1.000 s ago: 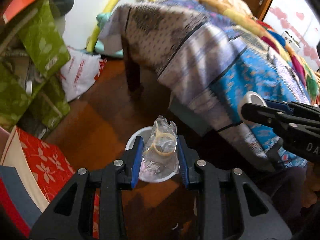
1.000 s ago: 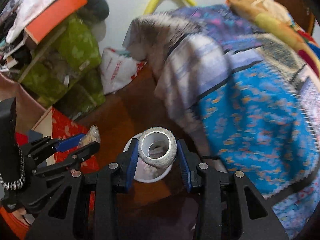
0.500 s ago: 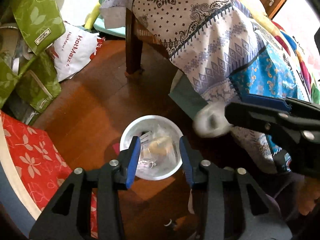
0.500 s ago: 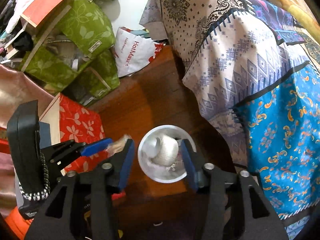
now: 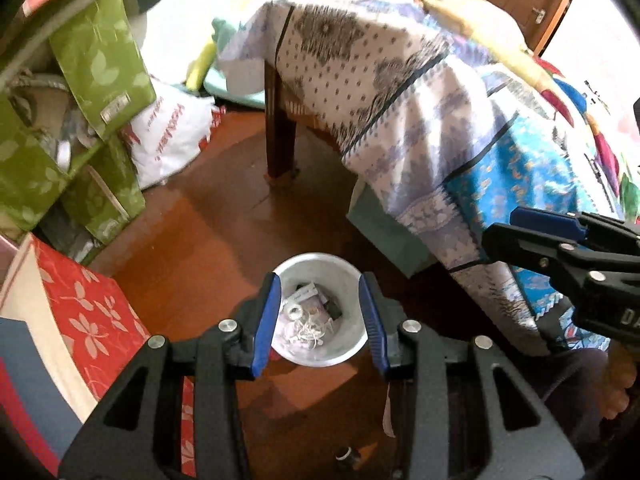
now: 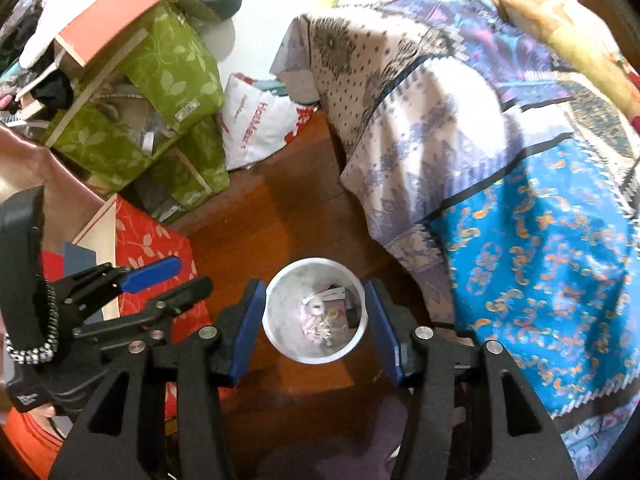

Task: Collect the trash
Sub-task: 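Move both open grippers back over the bed items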

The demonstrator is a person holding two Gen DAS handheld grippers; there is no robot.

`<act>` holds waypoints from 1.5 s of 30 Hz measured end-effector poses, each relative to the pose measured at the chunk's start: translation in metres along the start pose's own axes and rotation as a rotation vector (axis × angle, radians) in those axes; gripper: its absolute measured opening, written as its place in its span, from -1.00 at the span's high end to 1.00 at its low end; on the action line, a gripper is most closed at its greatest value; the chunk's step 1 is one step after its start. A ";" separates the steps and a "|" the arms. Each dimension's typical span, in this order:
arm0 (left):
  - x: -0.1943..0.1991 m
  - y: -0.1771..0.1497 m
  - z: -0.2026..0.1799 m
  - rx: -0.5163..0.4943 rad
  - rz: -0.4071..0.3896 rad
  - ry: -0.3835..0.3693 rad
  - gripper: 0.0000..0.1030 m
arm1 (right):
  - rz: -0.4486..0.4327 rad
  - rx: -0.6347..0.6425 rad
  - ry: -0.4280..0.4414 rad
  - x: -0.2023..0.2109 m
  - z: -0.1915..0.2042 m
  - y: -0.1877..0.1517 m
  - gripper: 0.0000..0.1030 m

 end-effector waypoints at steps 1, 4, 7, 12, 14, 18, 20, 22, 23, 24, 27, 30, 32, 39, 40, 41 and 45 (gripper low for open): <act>0.009 0.003 -0.003 -0.007 -0.018 0.000 0.23 | -0.012 -0.002 -0.001 0.006 -0.001 0.001 0.07; 0.034 0.011 -0.014 -0.030 -0.069 0.002 0.23 | -0.060 -0.013 -0.008 0.028 -0.004 0.002 0.07; 0.059 0.020 -0.030 -0.059 -0.120 -0.002 0.23 | -0.113 -0.025 -0.017 0.054 -0.011 0.004 0.07; 0.096 0.034 -0.063 -0.105 -0.198 -0.026 0.23 | -0.226 -0.047 -0.045 0.105 -0.026 0.005 0.07; 0.108 0.040 -0.079 -0.129 -0.228 -0.036 0.23 | -0.283 -0.055 -0.069 0.130 -0.037 0.004 0.07; 0.125 0.050 -0.114 -0.173 -0.267 -0.066 0.23 | -0.382 -0.078 -0.122 0.172 -0.057 0.003 0.07; 0.131 0.055 -0.134 -0.198 -0.281 -0.082 0.23 | -0.431 -0.092 -0.139 0.194 -0.070 0.001 0.07; 0.136 0.059 -0.155 -0.225 -0.294 -0.100 0.23 | -0.462 -0.102 -0.170 0.211 -0.085 -0.004 0.07; 0.138 0.061 -0.163 -0.236 -0.299 -0.108 0.23 | -0.471 -0.105 -0.187 0.217 -0.091 -0.005 0.07; 0.140 0.064 -0.176 -0.254 -0.305 -0.119 0.23 | -0.483 -0.109 -0.207 0.224 -0.099 -0.007 0.07; 0.140 0.070 -0.206 -0.290 -0.314 -0.139 0.23 | -0.520 -0.113 -0.270 0.243 -0.124 -0.014 0.07; 0.136 0.075 -0.237 -0.316 -0.308 -0.166 0.23 | -0.529 -0.137 -0.314 0.255 -0.152 -0.021 0.07; 0.132 0.079 -0.254 -0.328 -0.302 -0.184 0.23 | -0.533 -0.158 -0.318 0.262 -0.167 -0.025 0.07; 0.115 0.097 -0.319 -0.387 -0.300 -0.226 0.23 | -0.516 -0.268 -0.403 0.273 -0.245 -0.038 -0.18; 0.111 0.100 -0.329 -0.396 -0.299 -0.232 0.23 | -0.508 -0.282 -0.395 0.272 -0.254 -0.040 -0.17; 0.107 0.103 -0.338 -0.404 -0.296 -0.236 0.23 | -0.501 -0.292 -0.395 0.272 -0.262 -0.042 -0.17; 0.089 0.110 -0.369 -0.436 -0.277 -0.254 0.23 | -0.467 -0.323 -0.432 0.267 -0.302 -0.045 -0.17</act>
Point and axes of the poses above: each gripper's, at about its wrist camera, not at the fingertips, and x roughly against the way its jaws point, z to its left, y to its top, the point moved 9 cm from there along -x, roughly the way its jaws point, and after that the axes turned 2 degrees about -x, right-handed, at the moved point
